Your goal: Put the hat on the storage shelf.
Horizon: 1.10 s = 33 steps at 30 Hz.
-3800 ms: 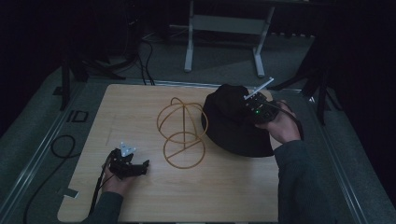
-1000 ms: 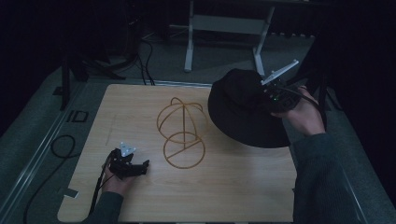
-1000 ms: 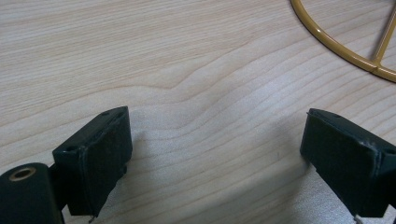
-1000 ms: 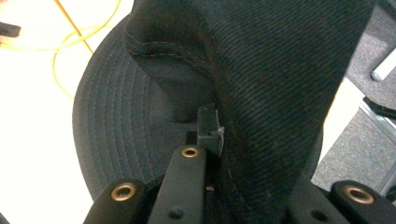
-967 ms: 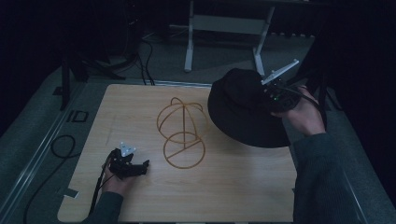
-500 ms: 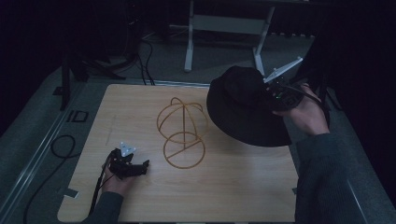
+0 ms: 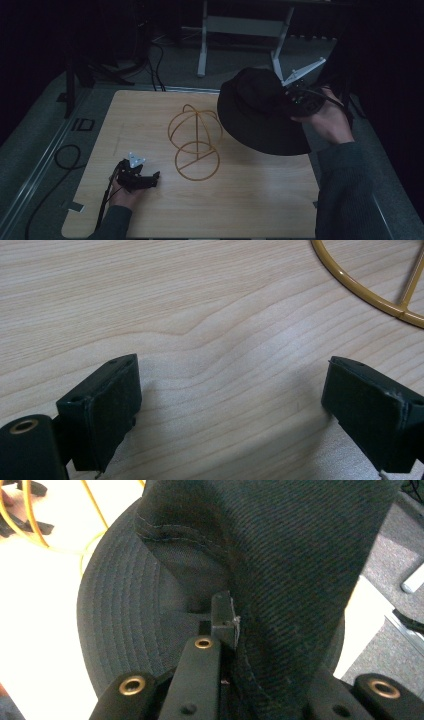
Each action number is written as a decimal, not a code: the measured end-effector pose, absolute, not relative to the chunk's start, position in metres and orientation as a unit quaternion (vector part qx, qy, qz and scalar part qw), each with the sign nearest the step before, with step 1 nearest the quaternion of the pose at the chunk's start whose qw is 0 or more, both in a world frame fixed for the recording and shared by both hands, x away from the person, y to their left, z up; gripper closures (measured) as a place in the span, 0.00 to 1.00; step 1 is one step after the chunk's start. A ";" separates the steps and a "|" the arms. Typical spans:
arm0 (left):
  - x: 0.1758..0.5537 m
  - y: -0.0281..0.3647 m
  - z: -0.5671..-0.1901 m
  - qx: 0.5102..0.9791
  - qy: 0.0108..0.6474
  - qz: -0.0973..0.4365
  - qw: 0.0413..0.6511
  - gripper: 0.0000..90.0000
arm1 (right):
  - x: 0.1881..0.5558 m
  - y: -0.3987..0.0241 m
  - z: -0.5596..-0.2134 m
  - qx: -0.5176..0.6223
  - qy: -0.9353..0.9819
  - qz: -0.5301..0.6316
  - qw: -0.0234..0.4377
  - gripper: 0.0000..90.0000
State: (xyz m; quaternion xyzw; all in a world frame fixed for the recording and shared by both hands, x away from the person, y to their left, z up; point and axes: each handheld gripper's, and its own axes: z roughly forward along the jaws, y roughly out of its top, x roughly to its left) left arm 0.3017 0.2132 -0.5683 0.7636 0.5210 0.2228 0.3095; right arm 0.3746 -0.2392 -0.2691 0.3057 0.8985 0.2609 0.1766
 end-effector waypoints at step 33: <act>0.302 0.213 -0.568 0.763 0.521 0.224 0.310 0.10 | 0.367 -0.243 -0.254 0.292 0.886 0.322 0.164 0.97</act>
